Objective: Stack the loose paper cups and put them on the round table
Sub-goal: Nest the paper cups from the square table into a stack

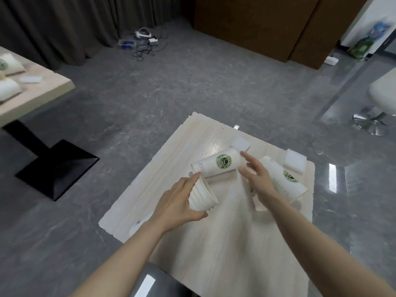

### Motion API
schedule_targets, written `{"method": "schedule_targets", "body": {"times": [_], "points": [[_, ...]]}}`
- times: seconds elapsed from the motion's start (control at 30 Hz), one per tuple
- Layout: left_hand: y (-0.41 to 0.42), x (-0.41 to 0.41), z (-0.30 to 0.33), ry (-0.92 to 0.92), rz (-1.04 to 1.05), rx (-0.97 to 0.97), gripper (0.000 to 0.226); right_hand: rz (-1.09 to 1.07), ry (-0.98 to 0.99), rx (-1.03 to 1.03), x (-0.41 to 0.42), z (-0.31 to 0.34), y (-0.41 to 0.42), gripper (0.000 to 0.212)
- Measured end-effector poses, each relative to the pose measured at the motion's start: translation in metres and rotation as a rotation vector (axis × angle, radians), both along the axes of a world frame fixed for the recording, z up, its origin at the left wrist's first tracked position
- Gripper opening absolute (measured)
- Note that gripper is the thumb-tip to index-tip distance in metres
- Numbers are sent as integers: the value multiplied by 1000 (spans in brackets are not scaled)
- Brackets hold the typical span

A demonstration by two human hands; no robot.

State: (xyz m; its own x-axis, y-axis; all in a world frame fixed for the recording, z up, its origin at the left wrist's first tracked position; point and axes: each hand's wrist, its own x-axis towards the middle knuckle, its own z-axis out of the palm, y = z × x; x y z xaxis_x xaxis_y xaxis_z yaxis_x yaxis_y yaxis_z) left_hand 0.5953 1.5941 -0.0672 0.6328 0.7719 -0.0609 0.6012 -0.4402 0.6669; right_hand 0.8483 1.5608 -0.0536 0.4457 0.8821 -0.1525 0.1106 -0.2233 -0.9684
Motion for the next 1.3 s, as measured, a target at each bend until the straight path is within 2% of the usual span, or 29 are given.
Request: {"method": "schedule_targets", "body": {"times": [0.13,0.27,0.37,0.5,0.7,1.03,1.3], "points": [[3,-8,1,8,55,-48,104,90,-181,-93,29,-16,44,47],[7,-17,1,9,91,-69,103,193,-225,-179,34,-30,65,43],[9,-25,-1,15,122,-75,105,188,-195,-214,23,-39,70,43],[4,-36,-2,22,138,-80,105,114,-268,-242,11,-48,64,42],[-4,-46,-3,34,145,-77,105,91,-104,-140,-5,-43,43,40],[-6,-48,-1,66,93,-66,104,-2,203,30,-12,-9,-9,49],[-3,-48,0,93,82,-9,103,-51,273,128,-6,22,-42,48]]}}
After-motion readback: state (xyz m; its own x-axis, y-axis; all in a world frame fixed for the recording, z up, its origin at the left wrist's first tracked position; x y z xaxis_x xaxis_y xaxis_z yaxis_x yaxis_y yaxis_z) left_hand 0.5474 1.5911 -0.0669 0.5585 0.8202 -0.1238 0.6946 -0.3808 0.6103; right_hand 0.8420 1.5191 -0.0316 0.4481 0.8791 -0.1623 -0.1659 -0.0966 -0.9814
